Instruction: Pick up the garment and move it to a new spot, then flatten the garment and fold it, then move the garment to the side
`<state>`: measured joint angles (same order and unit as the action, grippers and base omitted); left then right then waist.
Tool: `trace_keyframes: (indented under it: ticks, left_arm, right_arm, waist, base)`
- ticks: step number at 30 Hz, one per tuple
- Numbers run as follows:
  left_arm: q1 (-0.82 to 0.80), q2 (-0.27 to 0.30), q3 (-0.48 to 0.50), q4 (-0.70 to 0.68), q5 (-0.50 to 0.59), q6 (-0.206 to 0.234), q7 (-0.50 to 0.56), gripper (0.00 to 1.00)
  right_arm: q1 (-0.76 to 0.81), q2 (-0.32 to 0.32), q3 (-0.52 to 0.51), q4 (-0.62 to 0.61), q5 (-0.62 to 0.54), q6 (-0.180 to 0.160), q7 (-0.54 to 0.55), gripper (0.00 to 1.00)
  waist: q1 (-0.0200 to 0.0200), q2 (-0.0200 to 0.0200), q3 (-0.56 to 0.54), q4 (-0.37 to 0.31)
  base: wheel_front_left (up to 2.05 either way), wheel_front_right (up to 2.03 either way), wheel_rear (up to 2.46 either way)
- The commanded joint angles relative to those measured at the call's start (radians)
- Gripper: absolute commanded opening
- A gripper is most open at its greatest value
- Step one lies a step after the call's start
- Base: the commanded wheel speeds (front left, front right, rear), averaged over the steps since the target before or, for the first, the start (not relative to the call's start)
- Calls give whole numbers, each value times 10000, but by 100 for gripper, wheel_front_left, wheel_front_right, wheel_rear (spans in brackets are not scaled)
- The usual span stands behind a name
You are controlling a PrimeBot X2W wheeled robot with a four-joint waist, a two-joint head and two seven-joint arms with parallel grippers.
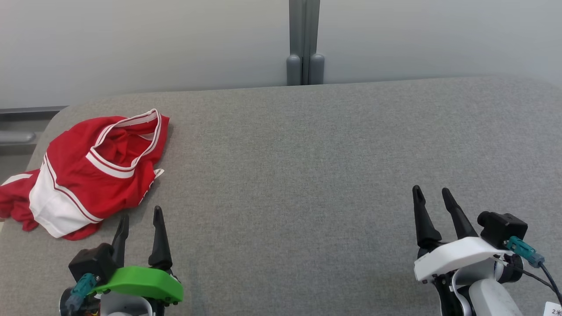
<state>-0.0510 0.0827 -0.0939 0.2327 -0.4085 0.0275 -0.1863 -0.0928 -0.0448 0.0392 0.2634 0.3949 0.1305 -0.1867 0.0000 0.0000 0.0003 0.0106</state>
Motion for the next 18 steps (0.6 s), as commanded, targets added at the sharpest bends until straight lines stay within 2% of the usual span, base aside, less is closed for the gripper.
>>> trace_keyframes:
  ticks: [1, 13, 18]
  left_arm:
    - [50, 63, 15, -27, 281, 48, -101, 100]
    - [13, -95, 49, 221, 742, 16, -346, 100]
    - [16, -163, 56, 174, 822, -152, -453, 100]
  right_arm:
    - [-183, -54, 28, -11, -262, 2, -97, 100]
    - [-230, -63, 199, 102, -923, 3, -346, 100]
    - [-240, -66, 278, 99, -1043, 3, -455, 100]
  waist:
    - [0, 0, -1, 5]
    - [0, 0, -3, 22]
    - [0, 0, -9, 33]
  base:
    - [0, 0, 0]
    - [0, 0, 0]
    - [0, 0, 0]
